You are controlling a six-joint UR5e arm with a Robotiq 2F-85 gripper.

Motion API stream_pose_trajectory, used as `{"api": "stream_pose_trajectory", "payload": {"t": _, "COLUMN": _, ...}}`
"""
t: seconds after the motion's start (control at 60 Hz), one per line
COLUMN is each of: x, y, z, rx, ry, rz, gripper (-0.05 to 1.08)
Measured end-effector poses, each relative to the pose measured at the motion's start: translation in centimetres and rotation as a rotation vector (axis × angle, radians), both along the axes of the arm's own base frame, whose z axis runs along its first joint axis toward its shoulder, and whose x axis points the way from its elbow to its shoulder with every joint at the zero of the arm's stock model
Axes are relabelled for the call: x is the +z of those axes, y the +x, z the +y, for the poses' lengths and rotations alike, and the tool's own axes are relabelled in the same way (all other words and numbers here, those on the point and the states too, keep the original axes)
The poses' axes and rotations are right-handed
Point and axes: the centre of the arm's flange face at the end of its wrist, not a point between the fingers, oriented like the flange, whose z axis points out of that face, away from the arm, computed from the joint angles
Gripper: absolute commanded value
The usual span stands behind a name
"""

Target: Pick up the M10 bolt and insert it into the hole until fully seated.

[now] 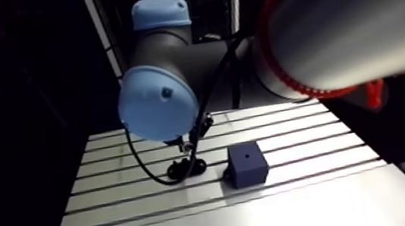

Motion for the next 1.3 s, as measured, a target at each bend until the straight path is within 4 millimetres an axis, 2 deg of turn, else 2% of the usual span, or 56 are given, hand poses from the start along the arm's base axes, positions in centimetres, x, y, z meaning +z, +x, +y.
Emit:
{"api": "stream_pose_trajectory", "payload": {"t": 0.417, "x": 7.8, "y": -1.4, "z": -0.4, "rx": -0.011, "ry": -0.043, "rz": 0.044, "gripper": 1.08}}
{"api": "stream_pose_trajectory", "payload": {"t": 0.817, "x": 15.3, "y": -3.0, "z": 0.5, "rx": -0.063, "ry": -0.046, "rz": -0.042, "gripper": 1.08}}
{"api": "stream_pose_trajectory", "payload": {"t": 0.95, "x": 17.5, "y": -3.5, "z": 1.9, "rx": -0.095, "ry": -0.030, "rz": -0.096, "gripper": 1.08}}
{"api": "stream_pose_trajectory", "payload": {"t": 1.067, "x": 18.6, "y": -3.9, "z": 3.8, "rx": -0.125, "ry": -0.019, "rz": -0.146, "gripper": 1.08}}
{"api": "stream_pose_trajectory", "payload": {"t": 1.3, "x": 18.9, "y": -4.4, "z": 8.2, "rx": -0.152, "ry": -0.012, "rz": -0.253, "gripper": 1.08}}
